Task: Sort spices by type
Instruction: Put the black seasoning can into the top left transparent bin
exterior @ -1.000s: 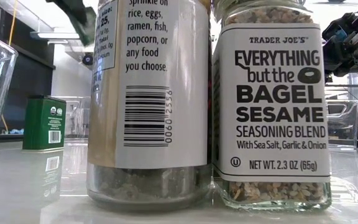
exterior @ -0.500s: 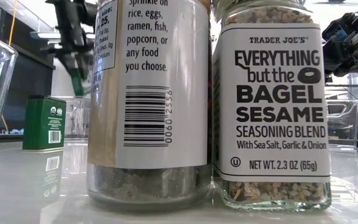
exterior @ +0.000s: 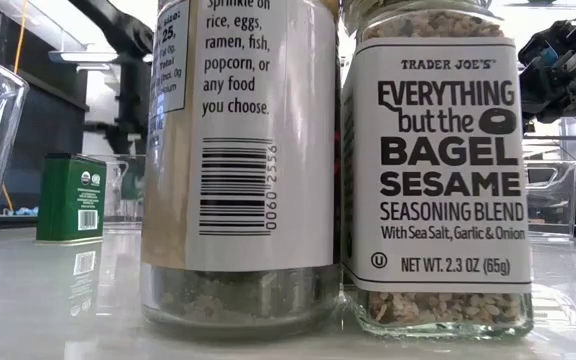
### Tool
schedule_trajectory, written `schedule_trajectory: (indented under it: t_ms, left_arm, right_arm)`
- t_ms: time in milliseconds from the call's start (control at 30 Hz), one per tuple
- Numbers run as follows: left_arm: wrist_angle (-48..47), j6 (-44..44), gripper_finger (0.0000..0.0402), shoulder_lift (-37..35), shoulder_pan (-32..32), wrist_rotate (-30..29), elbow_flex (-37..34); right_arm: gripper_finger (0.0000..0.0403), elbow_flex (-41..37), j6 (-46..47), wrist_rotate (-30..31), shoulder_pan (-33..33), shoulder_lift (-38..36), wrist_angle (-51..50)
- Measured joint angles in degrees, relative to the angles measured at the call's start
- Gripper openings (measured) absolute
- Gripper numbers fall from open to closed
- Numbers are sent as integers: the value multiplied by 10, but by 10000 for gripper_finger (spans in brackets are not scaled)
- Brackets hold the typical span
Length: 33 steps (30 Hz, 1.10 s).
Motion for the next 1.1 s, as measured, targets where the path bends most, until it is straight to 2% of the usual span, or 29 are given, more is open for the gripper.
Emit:
schedule_trajectory:
  t_ms: [133,333,800,1100]
  left_arm:
    - [10,33,124,42,24,0,0]
    - [40,64,126,63,45,1,0]
    - [44,76,131,61,58,15,0]
    - [34,44,182,13,61,26,0]
  right_arm:
    - [0,0,0,0,0,0,0]
    - [0,0,0,0,0,0,0]
    - [0,0,0,0,0,0,0]
    - [0,0,0,0,0,0,0]
